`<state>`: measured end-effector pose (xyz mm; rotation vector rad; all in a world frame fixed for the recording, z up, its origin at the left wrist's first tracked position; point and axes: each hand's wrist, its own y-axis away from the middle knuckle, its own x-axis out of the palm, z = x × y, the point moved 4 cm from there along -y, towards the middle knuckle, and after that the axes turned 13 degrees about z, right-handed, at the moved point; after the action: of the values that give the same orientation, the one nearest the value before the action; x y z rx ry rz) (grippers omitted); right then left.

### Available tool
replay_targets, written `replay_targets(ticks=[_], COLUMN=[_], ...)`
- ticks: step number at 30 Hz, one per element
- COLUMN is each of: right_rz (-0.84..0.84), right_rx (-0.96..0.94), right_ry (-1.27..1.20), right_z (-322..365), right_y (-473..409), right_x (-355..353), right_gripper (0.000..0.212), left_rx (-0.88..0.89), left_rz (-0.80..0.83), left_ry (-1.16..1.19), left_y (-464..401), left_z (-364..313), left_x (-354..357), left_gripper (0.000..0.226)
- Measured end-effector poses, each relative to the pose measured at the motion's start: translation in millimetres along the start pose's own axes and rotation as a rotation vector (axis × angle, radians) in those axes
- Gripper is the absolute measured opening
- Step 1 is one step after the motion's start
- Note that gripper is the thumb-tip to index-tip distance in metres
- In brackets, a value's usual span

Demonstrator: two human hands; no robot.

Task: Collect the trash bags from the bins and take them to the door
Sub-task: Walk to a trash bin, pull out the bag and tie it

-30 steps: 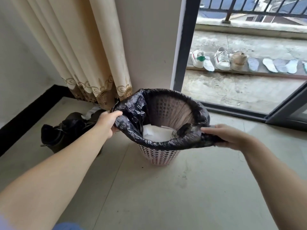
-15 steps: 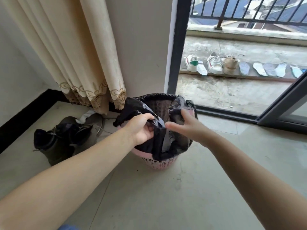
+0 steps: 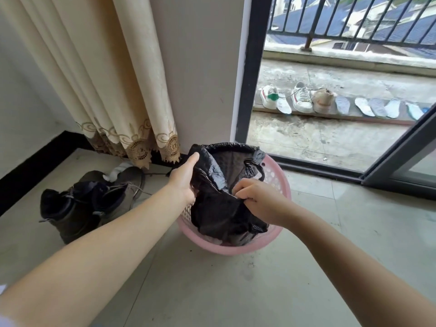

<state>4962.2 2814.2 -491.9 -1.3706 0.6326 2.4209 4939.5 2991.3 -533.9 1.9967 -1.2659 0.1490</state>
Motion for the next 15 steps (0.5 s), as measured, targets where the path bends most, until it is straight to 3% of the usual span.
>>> replay_targets(ticks=[3,5,8,11,13,15], right_rz=[-0.072,-0.236,-0.423,-0.307,-0.261,-0.169], right_rx=[-0.044,0.041,0.191,0.098,0.019,-0.005], right_ry=[-0.008,-0.051,-0.213,-0.553,-0.703,-0.768], right_z=[-3,-11,-16,-10,-6,-6], right_y=[3,8,21,10,1,-4], right_x=[-2,-12,-28,-20,-11,-2], right_gripper=[0.031,0.031,0.039,0.044,0.041,0.052], left_rx=[0.105,0.232,0.418,0.44,0.45,0.503], left_rz=[-0.105,-0.121,-0.028,0.134,0.162,0.156], left_ry=[0.026,-0.118,-0.743,-1.291,-1.513,-1.792], left_y=[0,5,29,51,61,71], left_z=[-4,-9,-10,8,12,6], left_x=[3,14,45,71,76,78], left_gripper=[0.011,0.025,0.039,0.028,0.02,0.017])
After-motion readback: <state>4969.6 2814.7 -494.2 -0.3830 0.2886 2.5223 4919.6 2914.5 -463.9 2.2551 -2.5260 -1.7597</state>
